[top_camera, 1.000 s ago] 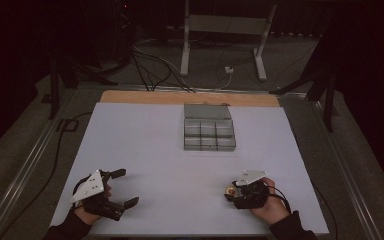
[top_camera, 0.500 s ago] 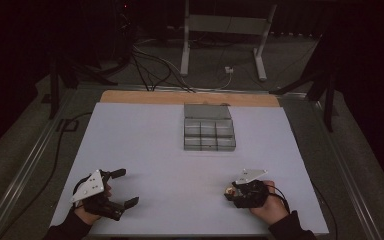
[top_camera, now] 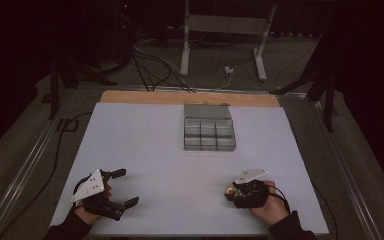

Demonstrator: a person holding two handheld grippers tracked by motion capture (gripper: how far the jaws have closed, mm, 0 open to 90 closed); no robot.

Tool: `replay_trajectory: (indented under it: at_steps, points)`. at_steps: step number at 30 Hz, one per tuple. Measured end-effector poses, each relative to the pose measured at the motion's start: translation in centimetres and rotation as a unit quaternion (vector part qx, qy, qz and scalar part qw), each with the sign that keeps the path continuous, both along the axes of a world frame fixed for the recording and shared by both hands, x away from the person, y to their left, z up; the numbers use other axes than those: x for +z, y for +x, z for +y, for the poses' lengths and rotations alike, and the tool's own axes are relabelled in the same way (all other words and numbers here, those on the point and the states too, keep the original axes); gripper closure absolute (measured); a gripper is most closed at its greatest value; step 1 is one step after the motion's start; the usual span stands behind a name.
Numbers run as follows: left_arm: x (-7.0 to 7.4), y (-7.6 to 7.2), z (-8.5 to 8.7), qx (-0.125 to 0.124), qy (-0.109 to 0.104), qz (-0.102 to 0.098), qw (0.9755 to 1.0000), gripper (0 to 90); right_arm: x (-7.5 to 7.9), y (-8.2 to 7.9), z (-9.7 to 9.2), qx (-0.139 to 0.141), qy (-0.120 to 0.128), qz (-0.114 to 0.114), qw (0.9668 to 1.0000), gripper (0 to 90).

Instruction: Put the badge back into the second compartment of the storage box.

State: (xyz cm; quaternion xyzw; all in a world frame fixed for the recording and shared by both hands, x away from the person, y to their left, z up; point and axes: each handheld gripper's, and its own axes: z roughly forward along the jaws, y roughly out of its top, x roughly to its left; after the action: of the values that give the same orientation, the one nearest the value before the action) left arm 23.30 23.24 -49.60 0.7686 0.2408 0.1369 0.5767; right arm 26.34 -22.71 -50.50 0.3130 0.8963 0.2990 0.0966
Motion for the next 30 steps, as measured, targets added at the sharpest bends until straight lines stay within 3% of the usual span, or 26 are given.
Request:
replay_trajectory:
  at_steps: [30]
  points:
    - [0.1,0.0,0.0,-0.001,-0.001,-0.001,1.0,0.3,2.3,1.2,0.6,-0.007,0.012,-0.001,0.9999,47.9]
